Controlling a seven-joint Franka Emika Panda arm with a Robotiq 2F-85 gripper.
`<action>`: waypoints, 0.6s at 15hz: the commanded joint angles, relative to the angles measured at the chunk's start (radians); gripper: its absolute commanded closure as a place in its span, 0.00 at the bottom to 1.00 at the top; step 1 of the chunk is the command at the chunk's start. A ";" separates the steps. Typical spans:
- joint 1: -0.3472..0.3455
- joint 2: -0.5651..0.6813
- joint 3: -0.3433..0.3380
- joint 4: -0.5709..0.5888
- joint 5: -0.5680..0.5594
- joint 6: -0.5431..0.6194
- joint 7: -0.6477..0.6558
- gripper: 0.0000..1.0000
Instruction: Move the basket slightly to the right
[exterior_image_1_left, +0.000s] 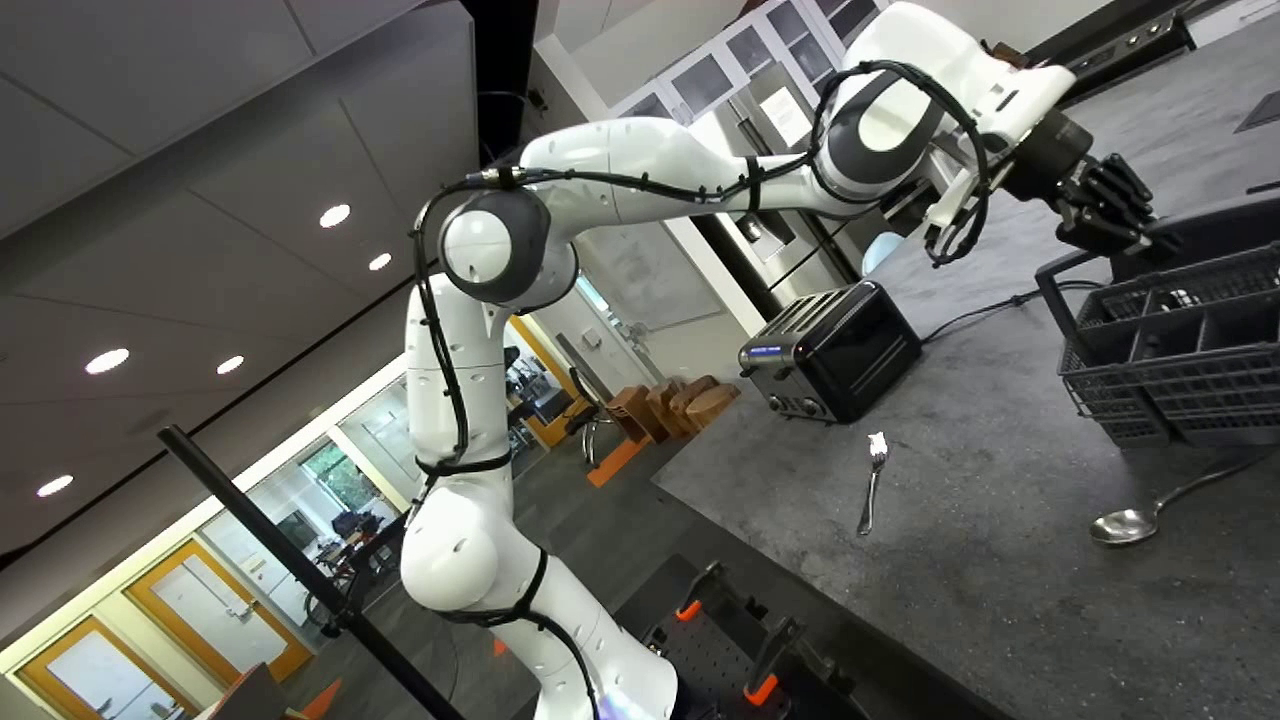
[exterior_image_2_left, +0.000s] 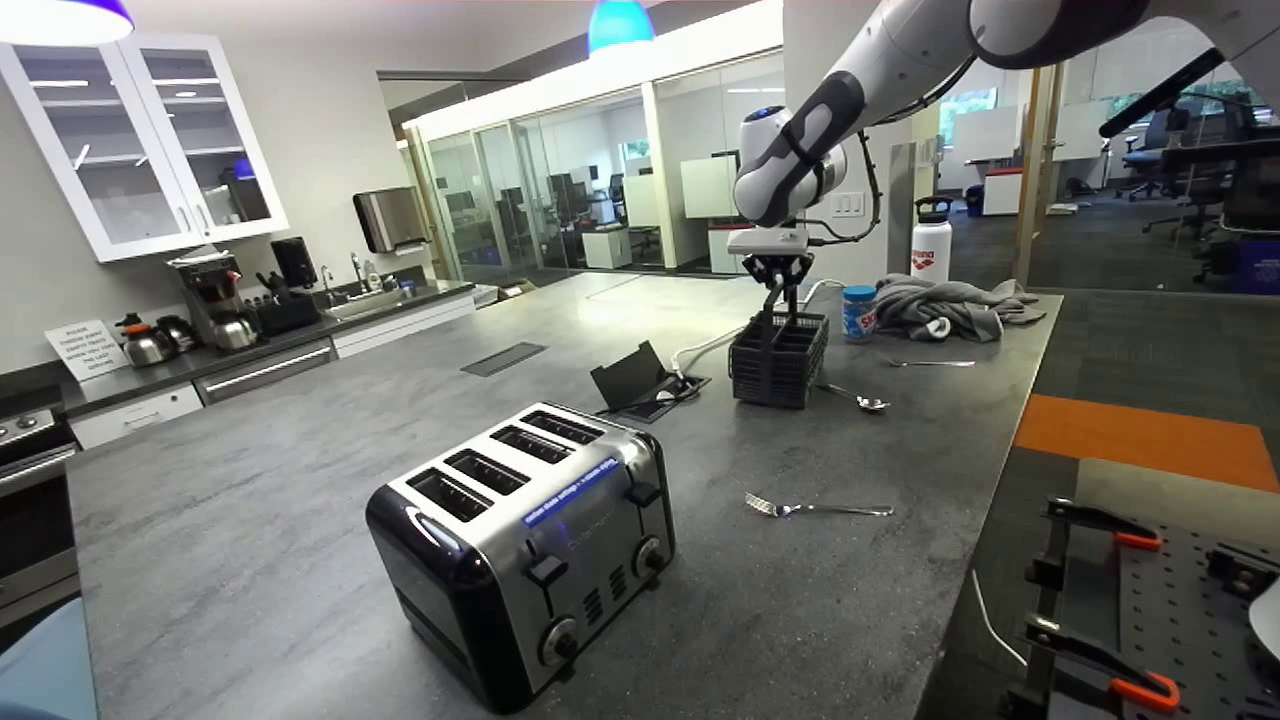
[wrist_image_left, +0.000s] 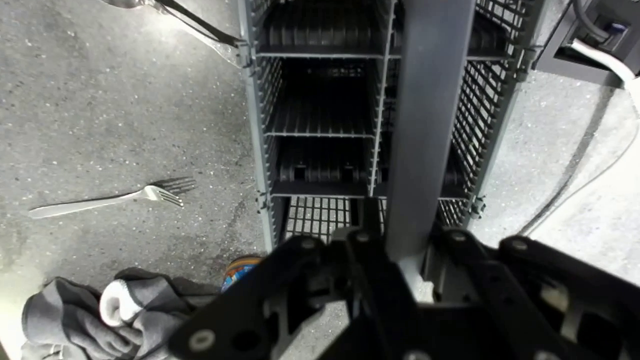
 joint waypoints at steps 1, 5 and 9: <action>0.028 0.002 -0.020 0.034 -0.041 -0.037 0.032 0.50; 0.060 -0.117 -0.030 -0.043 -0.083 -0.025 0.018 0.20; 0.066 -0.267 -0.008 -0.076 -0.122 -0.193 -0.053 0.00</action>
